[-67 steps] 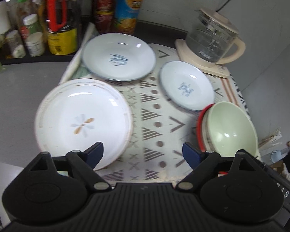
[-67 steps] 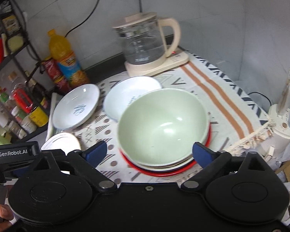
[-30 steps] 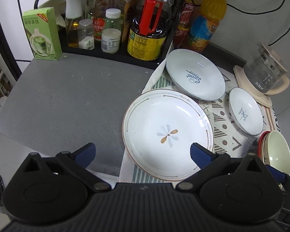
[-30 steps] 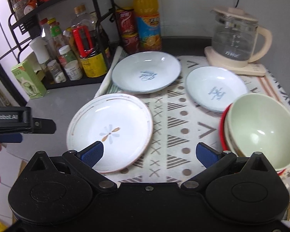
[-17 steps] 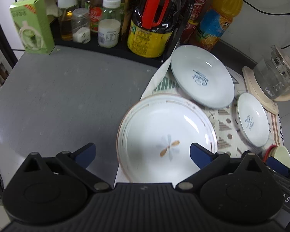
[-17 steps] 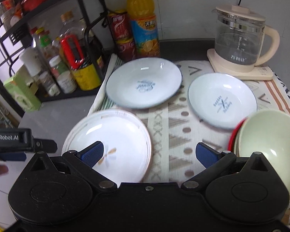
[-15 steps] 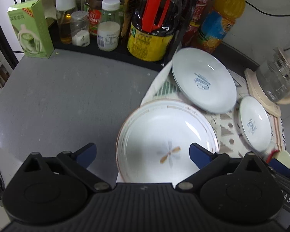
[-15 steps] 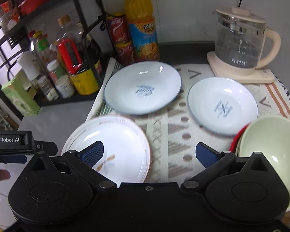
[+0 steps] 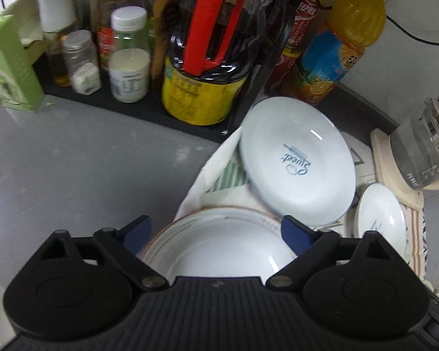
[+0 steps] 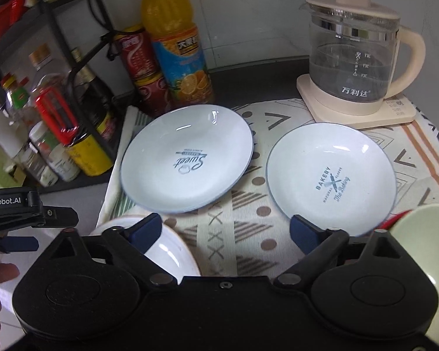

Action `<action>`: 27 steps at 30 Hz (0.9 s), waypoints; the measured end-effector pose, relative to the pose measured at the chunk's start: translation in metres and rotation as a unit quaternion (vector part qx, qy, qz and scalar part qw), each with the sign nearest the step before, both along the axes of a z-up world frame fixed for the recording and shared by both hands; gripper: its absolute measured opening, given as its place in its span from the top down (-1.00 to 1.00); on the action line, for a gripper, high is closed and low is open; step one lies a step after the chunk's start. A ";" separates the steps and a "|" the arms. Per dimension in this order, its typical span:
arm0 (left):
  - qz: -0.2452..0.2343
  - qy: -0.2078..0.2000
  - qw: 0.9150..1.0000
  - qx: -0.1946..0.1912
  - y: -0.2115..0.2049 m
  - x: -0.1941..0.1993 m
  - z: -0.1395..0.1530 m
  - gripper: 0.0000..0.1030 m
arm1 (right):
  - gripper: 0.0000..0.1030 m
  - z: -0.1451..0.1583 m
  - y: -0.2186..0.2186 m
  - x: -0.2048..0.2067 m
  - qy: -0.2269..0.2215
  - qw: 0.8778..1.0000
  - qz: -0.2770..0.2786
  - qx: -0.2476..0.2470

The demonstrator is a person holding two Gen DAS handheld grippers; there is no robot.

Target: Organize plates and bowls

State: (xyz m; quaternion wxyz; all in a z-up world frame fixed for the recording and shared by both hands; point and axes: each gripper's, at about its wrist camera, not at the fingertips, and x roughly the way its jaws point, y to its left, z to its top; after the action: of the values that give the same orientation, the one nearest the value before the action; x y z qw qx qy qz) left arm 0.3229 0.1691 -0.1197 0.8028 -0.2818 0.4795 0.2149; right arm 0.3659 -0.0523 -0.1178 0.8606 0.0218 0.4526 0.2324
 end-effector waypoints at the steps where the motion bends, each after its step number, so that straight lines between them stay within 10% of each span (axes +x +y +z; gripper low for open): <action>1: -0.002 -0.004 1.000 -0.005 0.001 0.004 -0.002 -0.72 | -0.71 -0.002 0.001 0.005 0.006 1.000 -0.003 0.004; 14: 0.022 -0.020 0.994 -0.108 0.021 0.050 -0.052 0.56 | 0.30 -0.048 0.023 0.058 0.110 0.992 -0.029 0.059; 27: 0.062 -0.012 0.987 -0.144 0.032 0.081 -0.083 0.71 | 0.58 -0.072 0.028 0.090 0.149 0.985 -0.044 0.077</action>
State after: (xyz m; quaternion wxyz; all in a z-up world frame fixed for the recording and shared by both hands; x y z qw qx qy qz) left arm 0.4042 0.2006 -0.2031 0.7445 -0.4266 0.4773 0.1896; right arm 0.4557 -0.0246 -0.1900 0.7887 0.1425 0.5551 0.2226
